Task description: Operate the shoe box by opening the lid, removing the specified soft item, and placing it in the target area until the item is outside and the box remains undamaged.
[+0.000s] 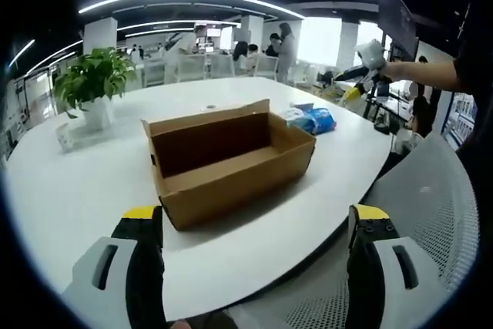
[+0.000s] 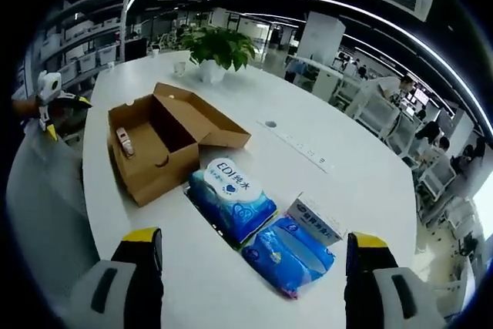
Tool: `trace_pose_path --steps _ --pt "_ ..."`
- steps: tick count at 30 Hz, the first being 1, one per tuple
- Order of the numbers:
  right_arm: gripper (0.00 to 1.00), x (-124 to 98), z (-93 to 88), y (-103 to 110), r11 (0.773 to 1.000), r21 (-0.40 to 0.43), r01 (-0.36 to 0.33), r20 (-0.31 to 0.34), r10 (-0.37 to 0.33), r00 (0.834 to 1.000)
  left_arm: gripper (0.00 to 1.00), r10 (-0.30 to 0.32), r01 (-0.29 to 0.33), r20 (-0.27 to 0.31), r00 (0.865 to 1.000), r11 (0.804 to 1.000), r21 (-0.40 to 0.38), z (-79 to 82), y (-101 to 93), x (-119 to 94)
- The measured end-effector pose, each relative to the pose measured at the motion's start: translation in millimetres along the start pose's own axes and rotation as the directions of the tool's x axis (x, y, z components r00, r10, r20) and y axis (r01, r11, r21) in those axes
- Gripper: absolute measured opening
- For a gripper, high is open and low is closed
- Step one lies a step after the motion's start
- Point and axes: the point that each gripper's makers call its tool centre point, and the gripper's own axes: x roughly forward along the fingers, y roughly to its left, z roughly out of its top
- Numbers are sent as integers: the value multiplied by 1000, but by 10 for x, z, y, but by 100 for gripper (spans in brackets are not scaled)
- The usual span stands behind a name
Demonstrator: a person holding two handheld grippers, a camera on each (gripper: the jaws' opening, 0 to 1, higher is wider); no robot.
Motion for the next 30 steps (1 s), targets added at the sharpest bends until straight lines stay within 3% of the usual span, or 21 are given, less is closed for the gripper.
trace_pose_path --steps 30 --pt "99 -152 125 271 992 92 85 90 -93 992 99 25 -25 -25 999 999 25 215 344 62"
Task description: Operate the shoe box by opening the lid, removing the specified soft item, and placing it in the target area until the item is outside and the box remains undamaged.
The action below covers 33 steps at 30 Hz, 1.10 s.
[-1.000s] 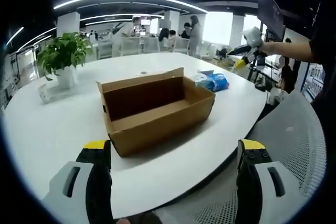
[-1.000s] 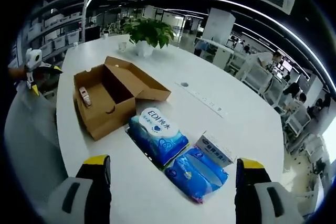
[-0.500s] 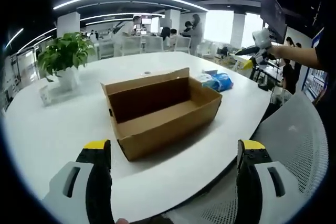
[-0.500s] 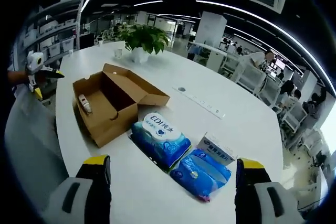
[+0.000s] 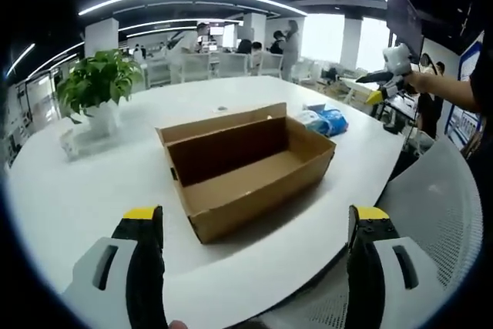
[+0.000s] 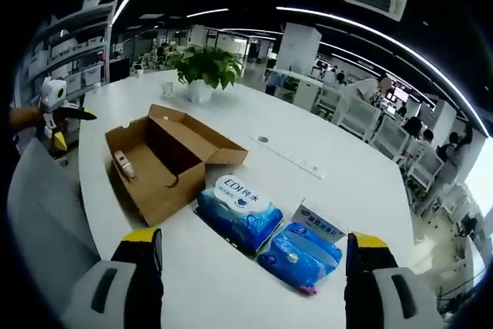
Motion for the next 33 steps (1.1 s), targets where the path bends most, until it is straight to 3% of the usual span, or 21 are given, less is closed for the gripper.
trace_pose_path --steps 24,33 --pt "99 -101 -117 315 998 35 44 8 -44 999 97 -15 18 -67 998 999 42 74 257 123" --pt "99 -159 -193 469 996 70 53 11 -54 998 94 -20 28 -93 995 996 88 182 357 198"
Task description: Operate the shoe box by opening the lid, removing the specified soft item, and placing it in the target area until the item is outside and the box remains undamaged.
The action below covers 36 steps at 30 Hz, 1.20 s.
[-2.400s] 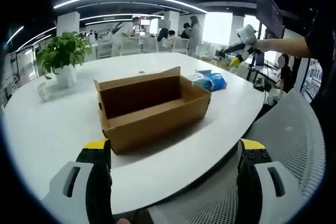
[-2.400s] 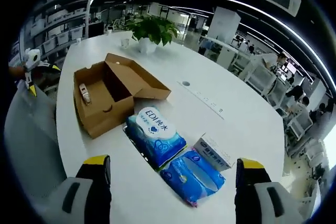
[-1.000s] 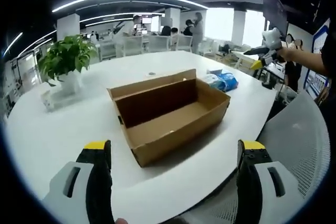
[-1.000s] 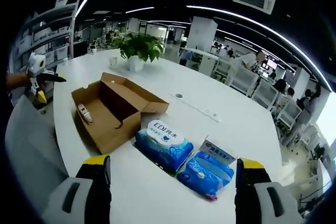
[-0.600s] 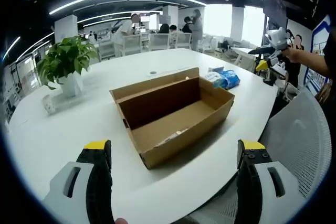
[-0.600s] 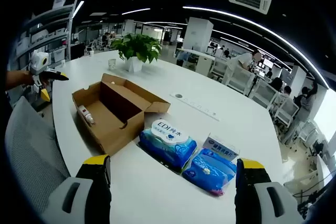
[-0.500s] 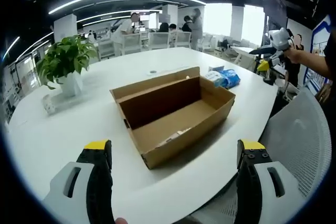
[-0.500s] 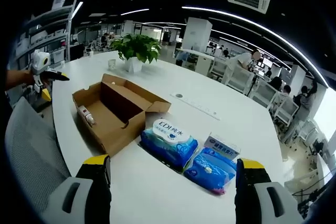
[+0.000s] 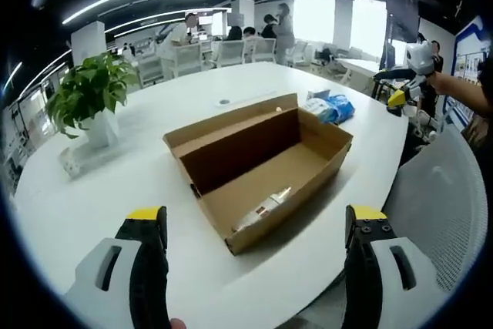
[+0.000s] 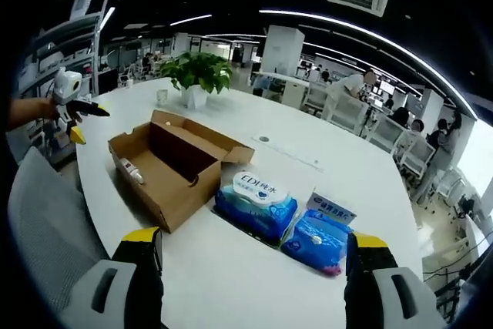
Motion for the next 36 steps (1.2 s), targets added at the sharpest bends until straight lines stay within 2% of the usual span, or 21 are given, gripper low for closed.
trace_pose_path --steps 19,29,33,36 --pt "99 -150 -296 255 998 67 19 -27 -17 999 83 -56 63 -69 996 992 113 231 76 290" --pt "99 -220 -342 312 993 114 42 -12 -41 999 79 -99 123 -124 987 972 203 430 57 539" --pt "99 -237 -375 358 993 108 50 -20 -48 999 77 -116 152 -161 980 960 236 482 34 680" --pt "99 -262 -377 389 990 133 47 -13 -46 999 75 -132 183 -203 970 949 258 491 -5 773"
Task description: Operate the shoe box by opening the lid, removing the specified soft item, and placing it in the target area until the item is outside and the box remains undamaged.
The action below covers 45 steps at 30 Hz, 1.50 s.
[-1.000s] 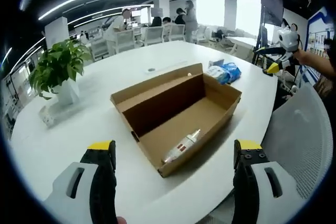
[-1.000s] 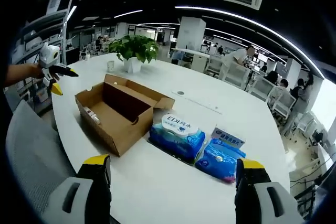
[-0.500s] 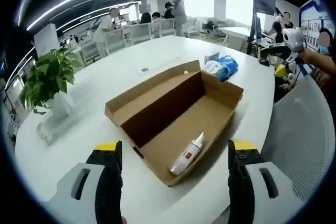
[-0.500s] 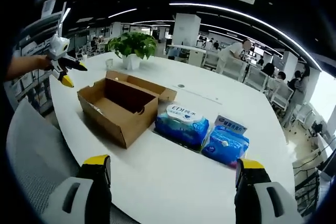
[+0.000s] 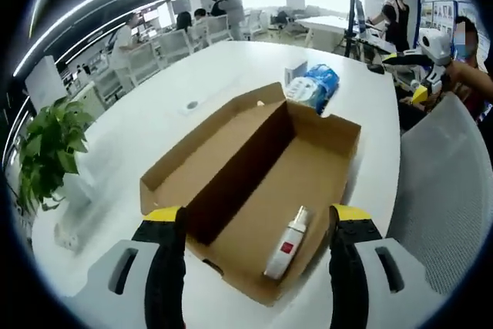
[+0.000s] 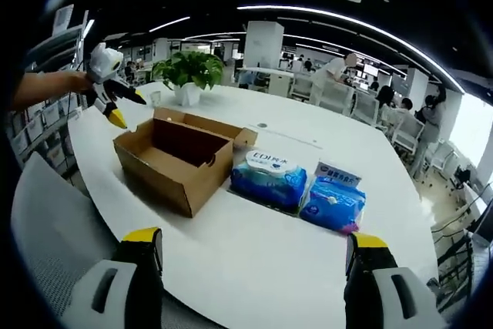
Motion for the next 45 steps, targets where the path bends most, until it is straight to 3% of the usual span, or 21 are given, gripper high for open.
trace_pose_path --steps 10,20,32,45 --pt "99 -76 -53 67 999 35 17 13 -17 1000 73 -40 43 -63 997 998 50 30 6 224" --pt "99 -126 -85 121 998 58 18 24 -20 1000 72 -51 58 -115 992 997 53 -3 53 472" --pt "98 -149 -57 68 998 62 34 32 -36 999 70 -77 105 -235 969 989 108 -157 26 765" --pt "98 -143 -46 110 998 52 28 25 -29 999 68 -107 156 -312 944 978 138 -321 3 952"
